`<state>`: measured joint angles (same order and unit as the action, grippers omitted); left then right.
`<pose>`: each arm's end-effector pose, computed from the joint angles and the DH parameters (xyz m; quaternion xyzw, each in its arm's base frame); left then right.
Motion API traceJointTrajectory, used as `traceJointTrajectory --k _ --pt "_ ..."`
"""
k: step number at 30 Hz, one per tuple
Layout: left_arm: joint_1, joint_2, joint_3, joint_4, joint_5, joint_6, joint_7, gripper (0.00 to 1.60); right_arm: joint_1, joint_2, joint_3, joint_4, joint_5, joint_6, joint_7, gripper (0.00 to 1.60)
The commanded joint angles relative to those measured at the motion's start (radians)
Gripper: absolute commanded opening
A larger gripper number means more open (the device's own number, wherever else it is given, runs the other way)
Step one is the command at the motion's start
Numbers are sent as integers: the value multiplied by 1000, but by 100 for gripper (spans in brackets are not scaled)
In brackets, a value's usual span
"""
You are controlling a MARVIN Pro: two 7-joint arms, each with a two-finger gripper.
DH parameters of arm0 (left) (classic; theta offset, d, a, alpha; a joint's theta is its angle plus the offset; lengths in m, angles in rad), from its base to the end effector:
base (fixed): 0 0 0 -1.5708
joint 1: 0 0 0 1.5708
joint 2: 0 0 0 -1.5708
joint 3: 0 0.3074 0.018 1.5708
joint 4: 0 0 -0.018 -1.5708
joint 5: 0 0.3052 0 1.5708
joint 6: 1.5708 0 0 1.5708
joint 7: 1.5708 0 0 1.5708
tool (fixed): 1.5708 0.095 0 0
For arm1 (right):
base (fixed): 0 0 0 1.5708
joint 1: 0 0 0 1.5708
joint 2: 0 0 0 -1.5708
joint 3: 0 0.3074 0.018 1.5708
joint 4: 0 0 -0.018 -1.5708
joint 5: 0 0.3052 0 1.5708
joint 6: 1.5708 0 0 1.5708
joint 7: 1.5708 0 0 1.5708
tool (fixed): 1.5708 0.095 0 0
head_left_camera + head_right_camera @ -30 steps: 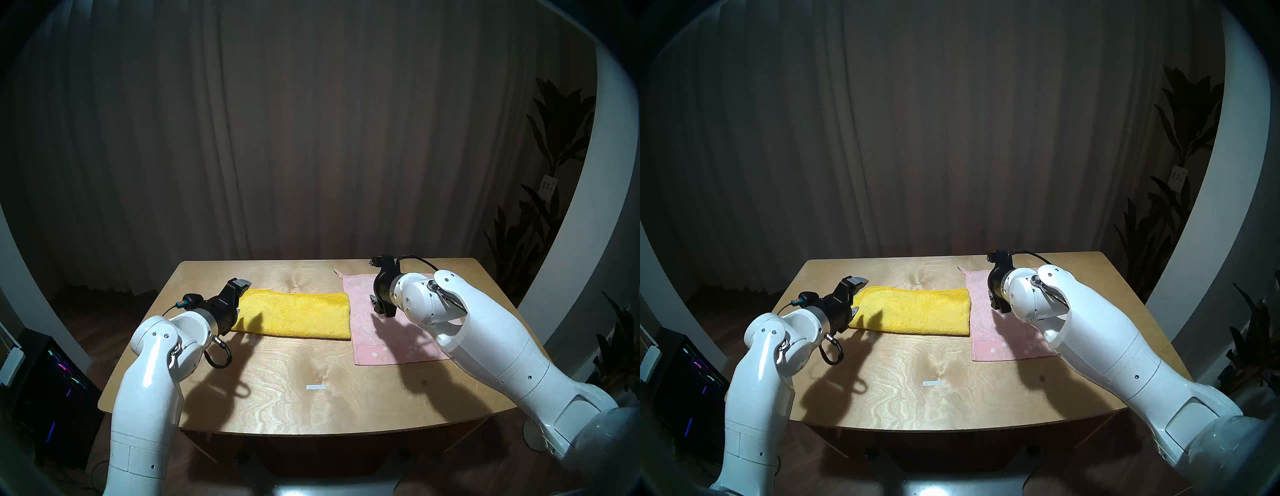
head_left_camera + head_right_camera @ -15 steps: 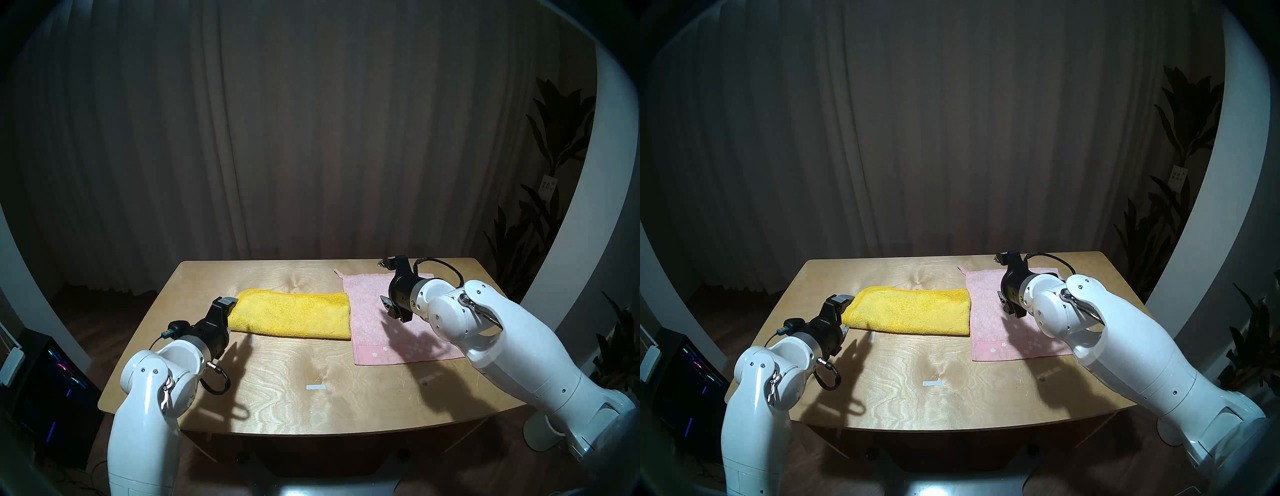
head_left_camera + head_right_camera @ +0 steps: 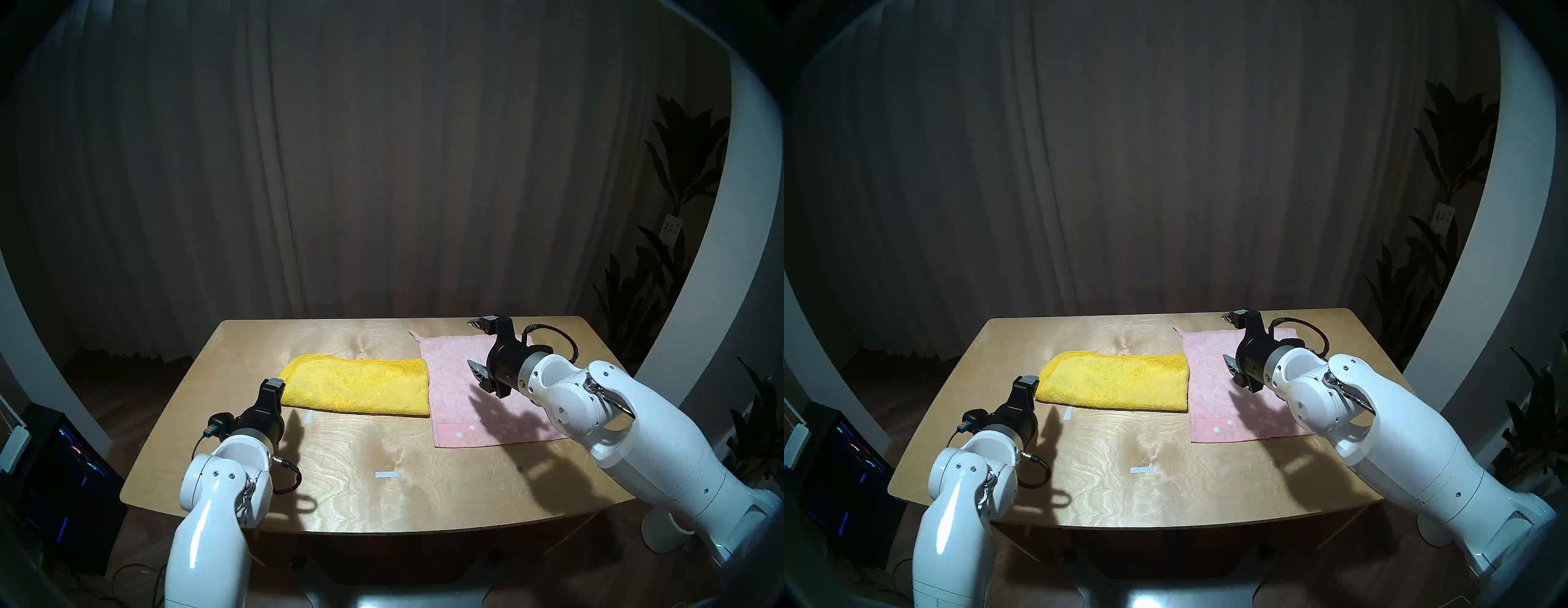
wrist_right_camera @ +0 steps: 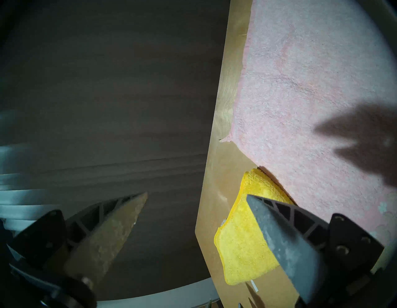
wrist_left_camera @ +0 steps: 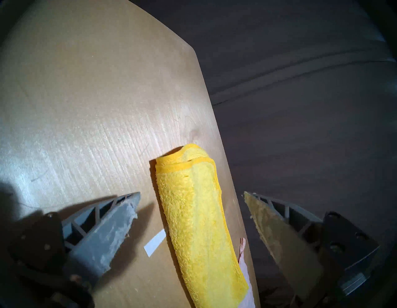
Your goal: Fold each towel twice and stack them on table
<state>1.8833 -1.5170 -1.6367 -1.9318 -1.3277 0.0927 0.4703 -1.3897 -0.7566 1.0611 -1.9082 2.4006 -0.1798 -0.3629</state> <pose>0.3143 0.0416 -0.3386 0.6603 0.5186 0.4615 0.2864 0.3973 -0.0206 -0.2412 -0.6734 0.4552 -0.3039 0.4970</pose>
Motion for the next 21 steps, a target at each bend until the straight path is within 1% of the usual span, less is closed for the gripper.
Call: traceJointTrajectory --k 1,3,4,7,8,9,11,21 --pt "-76 11 11 16 16 -1 -8 160 18 -33 6 1 0 31 62 160" --pt "-88 11 8 31 12 0 1 160 15 -36 11 -2 5 27 63 160" --pt "-95 20 11 37 22 5 10 160 13 -37 13 -4 3 18 65 160" --pt "-113 34 12 57 17 24 17 160 5 -36 20 -9 7 12 69 160" --pt "-121 39 6 67 -11 47 15 160 1 -36 24 -13 9 4 71 160" --pt "-128 39 4 76 -18 51 15 160 -2 -36 28 -16 16 3 70 160" --pt "-142 47 7 95 -7 58 22 160 -7 -40 40 -28 38 -10 62 160" --pt "-216 63 0 167 -30 98 37 160 -14 -40 50 -59 37 -55 70 160"
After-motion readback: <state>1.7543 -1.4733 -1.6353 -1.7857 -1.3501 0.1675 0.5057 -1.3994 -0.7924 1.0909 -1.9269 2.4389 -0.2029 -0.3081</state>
